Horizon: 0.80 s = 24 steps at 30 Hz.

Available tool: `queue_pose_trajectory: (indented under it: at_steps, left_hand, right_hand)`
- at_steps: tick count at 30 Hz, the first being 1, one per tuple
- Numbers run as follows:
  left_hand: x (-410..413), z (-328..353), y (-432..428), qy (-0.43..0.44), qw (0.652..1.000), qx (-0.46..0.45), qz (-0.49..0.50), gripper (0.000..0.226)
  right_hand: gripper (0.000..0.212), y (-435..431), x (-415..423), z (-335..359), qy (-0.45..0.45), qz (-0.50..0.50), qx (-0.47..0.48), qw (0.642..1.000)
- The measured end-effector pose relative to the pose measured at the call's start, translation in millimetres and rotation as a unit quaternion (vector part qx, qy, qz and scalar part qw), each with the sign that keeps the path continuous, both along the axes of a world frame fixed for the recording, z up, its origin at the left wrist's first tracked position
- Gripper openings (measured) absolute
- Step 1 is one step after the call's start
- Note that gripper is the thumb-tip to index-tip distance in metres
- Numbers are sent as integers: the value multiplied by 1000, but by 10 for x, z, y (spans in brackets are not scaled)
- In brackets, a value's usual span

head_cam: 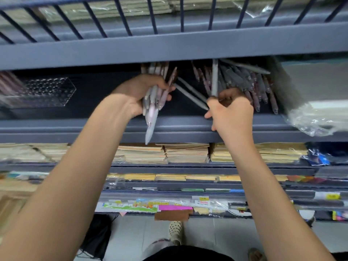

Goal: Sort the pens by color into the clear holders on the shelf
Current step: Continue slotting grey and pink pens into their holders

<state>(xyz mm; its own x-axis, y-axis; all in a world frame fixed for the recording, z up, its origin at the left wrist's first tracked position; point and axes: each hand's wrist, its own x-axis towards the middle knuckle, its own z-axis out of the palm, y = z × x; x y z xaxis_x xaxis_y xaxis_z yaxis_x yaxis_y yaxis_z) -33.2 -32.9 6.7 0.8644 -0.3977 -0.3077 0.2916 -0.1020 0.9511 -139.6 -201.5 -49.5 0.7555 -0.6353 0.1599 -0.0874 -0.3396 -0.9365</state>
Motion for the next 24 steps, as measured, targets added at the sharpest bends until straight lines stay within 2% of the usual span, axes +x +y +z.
queue_pose_trajectory:
  at_steps: [3,7,8,10,12,14,17,20,24]
  left_hand:
    - [-189,-44,45,31,996,-57,67,13]
    - [-463,-85,208,42,984,-136,110,33]
    - [-560,-107,269,37,982,-146,118,30]
    - [-754,-170,408,29,976,-168,138,6]
    - [-951,-263,577,19,969,-178,168,7]
    - [-1167,-378,778,3,962,-177,208,13]
    - [-1497,-573,1103,-23,947,-176,266,40]
    - [-1738,-762,1452,-49,932,-159,321,35]
    - [-1856,-916,2011,-82,915,-103,380,26]
  right_hand:
    - [20,41,-57,35,8,45,29,999]
    - [25,112,-200,73,-24,155,175,972]
    - [23,139,-263,68,-28,178,202,963]
    - [20,205,-403,39,-30,211,239,947]
    - [19,269,-545,-5,-23,236,267,934]
    - [14,340,-680,-52,-8,264,270,926]
    - [9,495,-824,-142,18,305,236,923]
    - [15,770,-867,-275,58,344,188,918]
    - [33,1352,-798,-417,92,418,199,882]
